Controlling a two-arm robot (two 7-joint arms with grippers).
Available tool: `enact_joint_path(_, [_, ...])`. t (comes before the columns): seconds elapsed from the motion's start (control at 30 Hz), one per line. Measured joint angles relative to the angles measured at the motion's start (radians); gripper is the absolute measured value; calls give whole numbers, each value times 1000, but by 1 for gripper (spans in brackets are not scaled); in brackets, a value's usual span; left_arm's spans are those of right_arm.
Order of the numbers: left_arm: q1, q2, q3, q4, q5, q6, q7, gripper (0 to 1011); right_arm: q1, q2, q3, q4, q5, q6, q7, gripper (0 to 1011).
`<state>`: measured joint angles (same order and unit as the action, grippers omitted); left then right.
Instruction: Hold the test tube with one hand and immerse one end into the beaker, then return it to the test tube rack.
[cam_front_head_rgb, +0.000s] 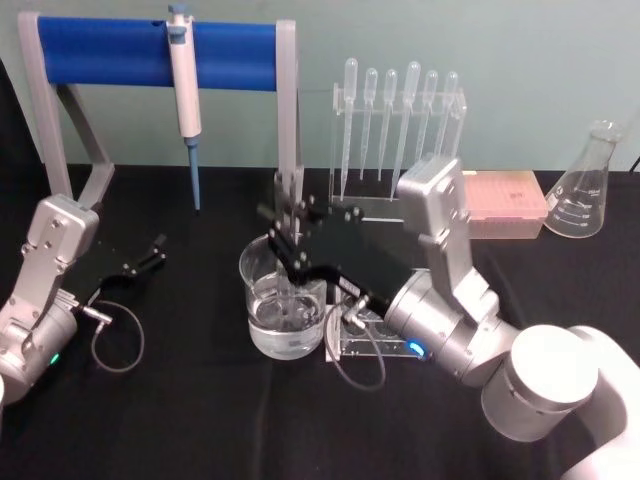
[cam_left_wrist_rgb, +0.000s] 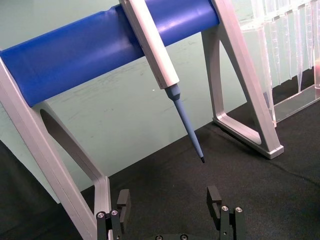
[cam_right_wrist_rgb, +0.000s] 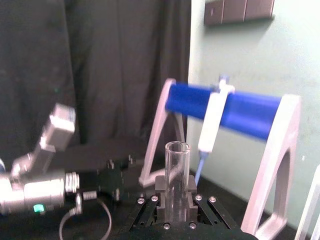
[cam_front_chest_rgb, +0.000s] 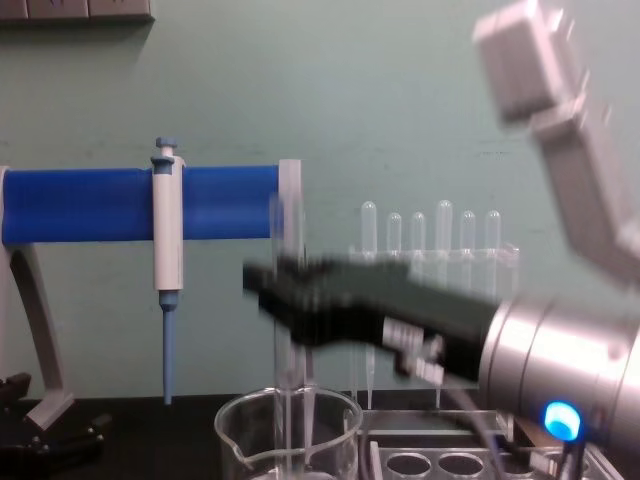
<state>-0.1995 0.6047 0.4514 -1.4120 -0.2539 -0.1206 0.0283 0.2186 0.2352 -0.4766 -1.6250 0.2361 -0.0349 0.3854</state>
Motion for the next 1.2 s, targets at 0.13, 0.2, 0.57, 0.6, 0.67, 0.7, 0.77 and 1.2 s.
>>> enact_joint_path(0.13, [0, 0, 0, 0, 0, 0, 0, 1000, 1, 11, 15, -71, 16, 29, -5, 229])
enact_joint_path(0.2, [0, 0, 0, 0, 0, 0, 0, 1000, 3, 17, 23, -101, 24, 41, -7, 229])
enact_joint_path(0.57, [0, 0, 0, 0, 0, 0, 0, 1000, -69, 109, 127, -295, 72, 107, -59, 229])
enact_joint_path(0.6, [0, 0, 0, 0, 0, 0, 0, 1000, -77, 116, 135, -302, 75, 109, -62, 228])
enact_joint_path(0.67, [0, 0, 0, 0, 0, 0, 0, 1000, -104, 135, 156, -315, 81, 110, -69, 229])
enact_joint_path(0.7, [0, 0, 0, 0, 0, 0, 0, 1000, -112, 140, 161, -316, 82, 110, -71, 229])
enact_joint_path(0.77, [0, 0, 0, 0, 0, 0, 0, 1000, -137, 156, 174, -314, 83, 107, -74, 229])
enact_joint_path(1.2, [0, 0, 0, 0, 0, 0, 0, 1000, -183, 164, 178, -222, 48, 65, -75, 229])
